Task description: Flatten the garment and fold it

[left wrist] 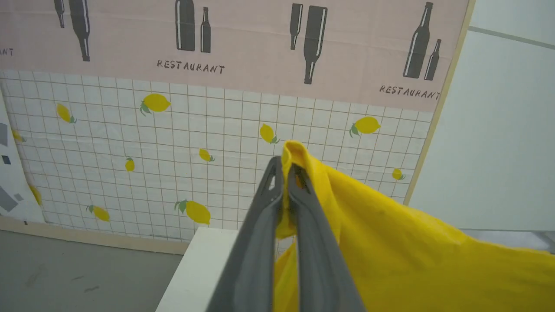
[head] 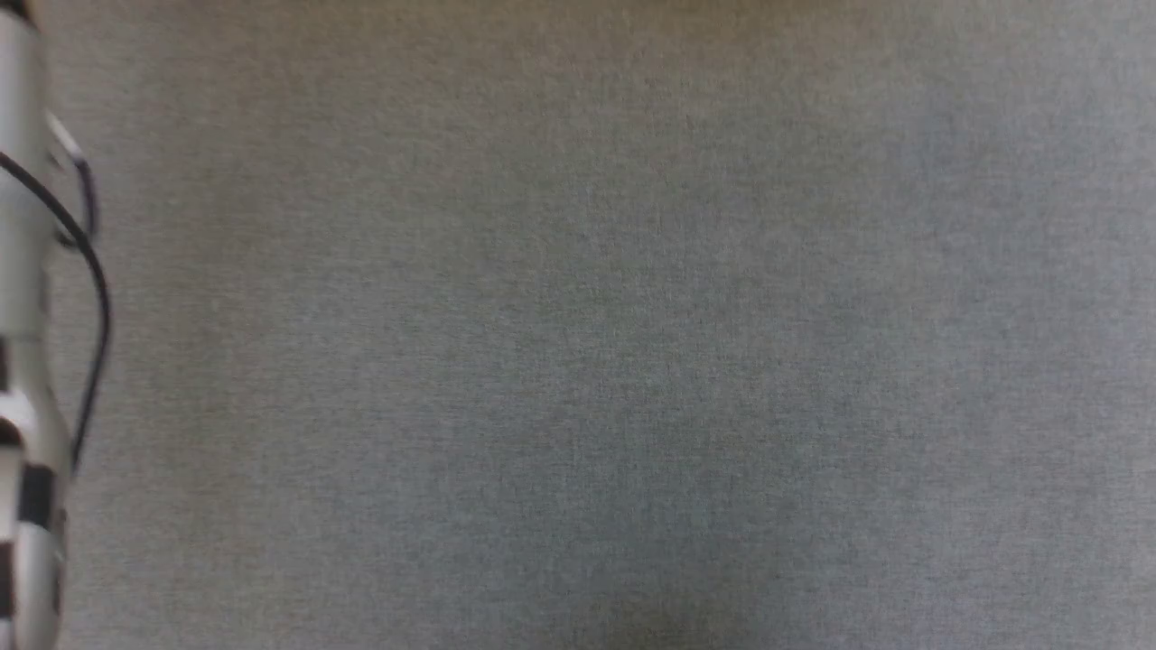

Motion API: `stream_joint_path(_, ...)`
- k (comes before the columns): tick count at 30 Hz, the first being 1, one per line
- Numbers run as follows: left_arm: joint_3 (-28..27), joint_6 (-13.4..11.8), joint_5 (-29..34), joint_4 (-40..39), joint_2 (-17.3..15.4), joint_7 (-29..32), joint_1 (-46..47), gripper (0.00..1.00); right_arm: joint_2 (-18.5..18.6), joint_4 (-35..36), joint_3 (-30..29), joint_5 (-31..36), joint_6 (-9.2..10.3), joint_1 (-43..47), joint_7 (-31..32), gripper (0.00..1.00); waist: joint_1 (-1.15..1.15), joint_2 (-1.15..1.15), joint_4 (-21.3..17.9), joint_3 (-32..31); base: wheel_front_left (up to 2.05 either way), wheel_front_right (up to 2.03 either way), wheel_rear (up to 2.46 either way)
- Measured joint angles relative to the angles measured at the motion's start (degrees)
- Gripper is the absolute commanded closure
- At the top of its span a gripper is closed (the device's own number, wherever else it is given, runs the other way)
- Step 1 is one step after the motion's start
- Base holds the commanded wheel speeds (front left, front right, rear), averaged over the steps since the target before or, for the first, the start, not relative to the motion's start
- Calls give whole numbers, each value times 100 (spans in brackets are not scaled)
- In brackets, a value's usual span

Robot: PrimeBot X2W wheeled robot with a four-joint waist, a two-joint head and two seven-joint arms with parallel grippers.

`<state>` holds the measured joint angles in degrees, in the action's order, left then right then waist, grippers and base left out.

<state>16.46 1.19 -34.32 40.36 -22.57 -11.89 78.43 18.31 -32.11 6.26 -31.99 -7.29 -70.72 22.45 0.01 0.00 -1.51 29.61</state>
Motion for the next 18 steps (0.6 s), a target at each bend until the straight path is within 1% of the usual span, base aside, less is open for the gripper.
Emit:
stream_joint_path(2,41,118,-19,-11,19,-59,-437,100,103,163,83,-237,0,587,-168,100,0,0,48,-181,0,0,0)
stream_joint_path(4,12,232,-174,-60,51,-89,-1029,100,147,372,158,-514,0,1334,-396,100,-1,0,101,-427,0,0,0)
stream_joint_path(8,-100,244,-456,-461,16,-133,-2321,100,137,697,350,-857,0,2702,-671,100,-2,0,177,-926,0,0,0)
stream_joint_path(11,-133,64,-621,-943,-10,-101,-3482,100,126,917,383,-1031,0,3727,-792,100,-2,0,230,-1323,0,0,0)
stream_joint_path(14,-143,-285,-738,-1604,-7,-46,-4801,100,125,1146,312,-1146,0,4743,-857,100,-2,0,293,-1739,0,0,0)
stream_joint_path(18,-118,-768,-838,-2299,78,37,-6356,100,110,1421,197,-1156,0,5718,-831,100,-2,0,369,-2193,0,0,0)
